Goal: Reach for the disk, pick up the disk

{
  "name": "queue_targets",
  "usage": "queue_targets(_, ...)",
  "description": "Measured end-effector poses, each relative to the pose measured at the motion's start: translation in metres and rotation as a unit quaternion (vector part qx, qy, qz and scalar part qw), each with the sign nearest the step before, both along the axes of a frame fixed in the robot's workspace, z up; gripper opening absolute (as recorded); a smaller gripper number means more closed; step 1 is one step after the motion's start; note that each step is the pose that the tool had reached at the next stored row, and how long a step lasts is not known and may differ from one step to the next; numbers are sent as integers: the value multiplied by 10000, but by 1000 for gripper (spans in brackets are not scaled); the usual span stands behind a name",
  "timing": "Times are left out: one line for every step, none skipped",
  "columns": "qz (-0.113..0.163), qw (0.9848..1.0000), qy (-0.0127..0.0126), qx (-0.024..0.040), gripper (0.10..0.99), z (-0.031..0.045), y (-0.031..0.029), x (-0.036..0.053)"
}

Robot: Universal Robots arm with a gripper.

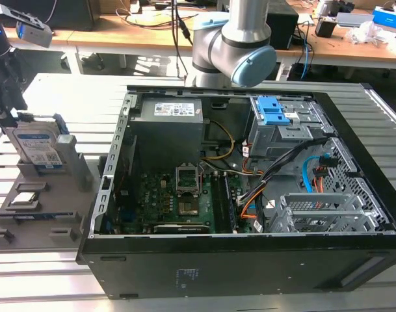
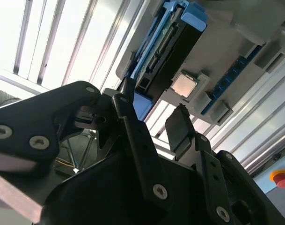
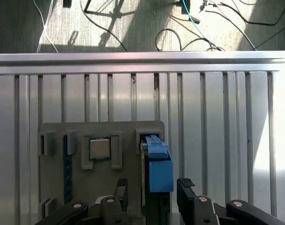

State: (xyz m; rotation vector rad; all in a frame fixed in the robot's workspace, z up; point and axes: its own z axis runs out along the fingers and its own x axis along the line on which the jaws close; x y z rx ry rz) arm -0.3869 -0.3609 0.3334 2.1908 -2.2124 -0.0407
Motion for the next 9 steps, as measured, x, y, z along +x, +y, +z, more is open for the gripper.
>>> queue_targets(17, 10000, 0, 0, 541, 0, 9, 0)
queue_targets(45, 10000, 0, 0, 541, -1, 14, 0)
queue_targets(79, 10000, 0, 1, 541, -3, 17, 0)
queue_targets(134, 9999, 0, 0, 541, -5, 21, 0)
queue_targets(164, 9999, 0, 1, 541, -7, 23, 0)
queue_targets(168, 9999, 1, 2, 541, -9, 24, -5)
queue_targets(168, 9999, 1, 2, 541, -16, 24, -14)
queue_targets(168, 9999, 0, 3, 541, -30, 24, -27)
queue_targets(168, 9999, 0, 4, 541, -43, 24, -37)
